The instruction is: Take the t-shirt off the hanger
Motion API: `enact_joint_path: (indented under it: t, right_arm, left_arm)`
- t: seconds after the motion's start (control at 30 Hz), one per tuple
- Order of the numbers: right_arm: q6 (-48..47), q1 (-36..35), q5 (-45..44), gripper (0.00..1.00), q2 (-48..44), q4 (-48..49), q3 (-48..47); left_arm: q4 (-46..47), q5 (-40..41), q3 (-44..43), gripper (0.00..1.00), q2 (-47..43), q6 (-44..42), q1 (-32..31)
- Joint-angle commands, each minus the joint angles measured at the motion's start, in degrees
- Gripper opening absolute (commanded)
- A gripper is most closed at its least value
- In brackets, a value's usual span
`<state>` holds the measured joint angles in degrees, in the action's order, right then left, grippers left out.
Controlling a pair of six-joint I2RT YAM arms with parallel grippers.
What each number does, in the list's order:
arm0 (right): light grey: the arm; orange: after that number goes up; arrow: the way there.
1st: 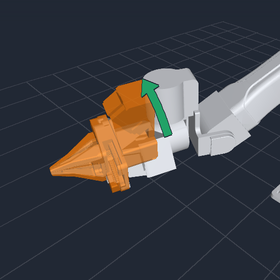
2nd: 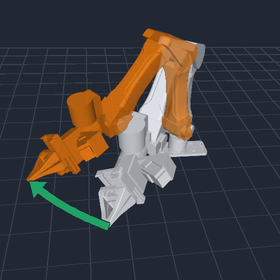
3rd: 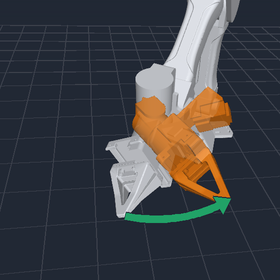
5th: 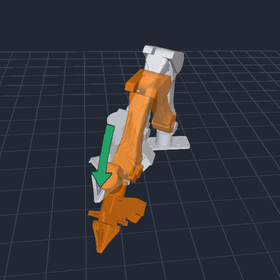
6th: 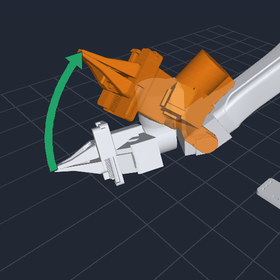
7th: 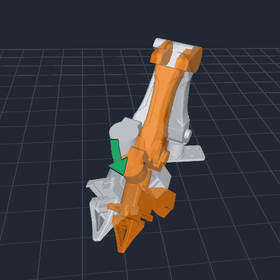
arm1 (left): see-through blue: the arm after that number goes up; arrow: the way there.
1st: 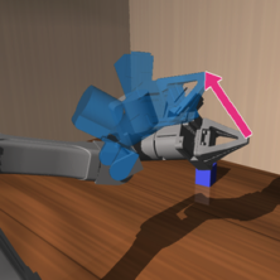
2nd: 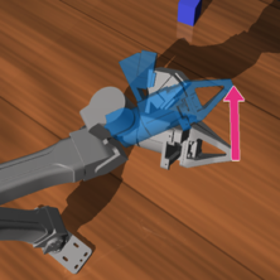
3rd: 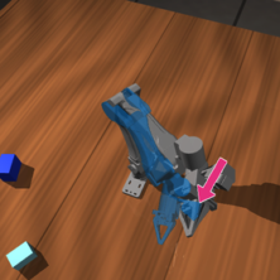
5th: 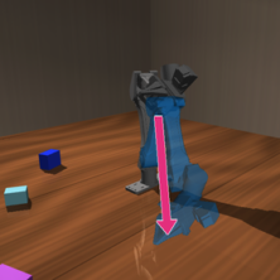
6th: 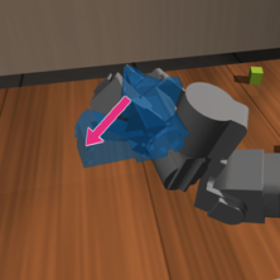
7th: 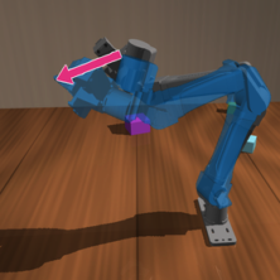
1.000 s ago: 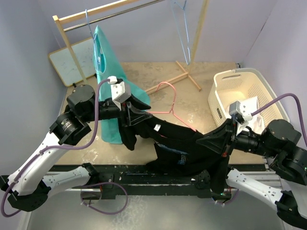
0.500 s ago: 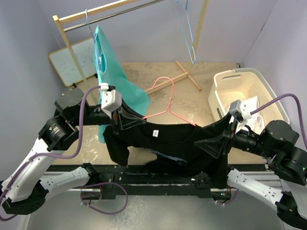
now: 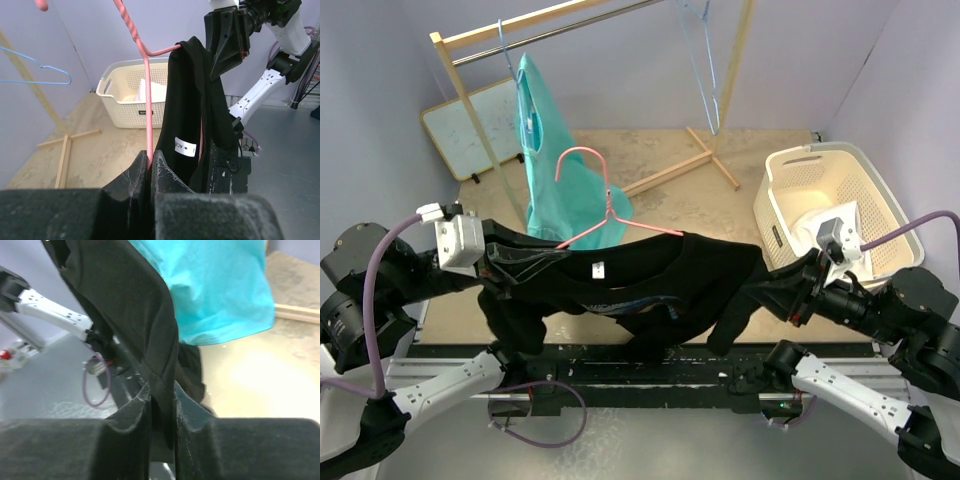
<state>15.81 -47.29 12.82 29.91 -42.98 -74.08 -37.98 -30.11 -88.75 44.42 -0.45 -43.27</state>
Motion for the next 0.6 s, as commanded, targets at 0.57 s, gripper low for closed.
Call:
enact_joint_path:
  t: [0.57]
  right_arm:
    - [25.52, -0.26, -66.77, 0.00, 2.31, -16.71, 0.19]
  left_arm:
    - [-11.66, 13.11, -5.79, 0.00, -11.12, -1.27, 0.06]
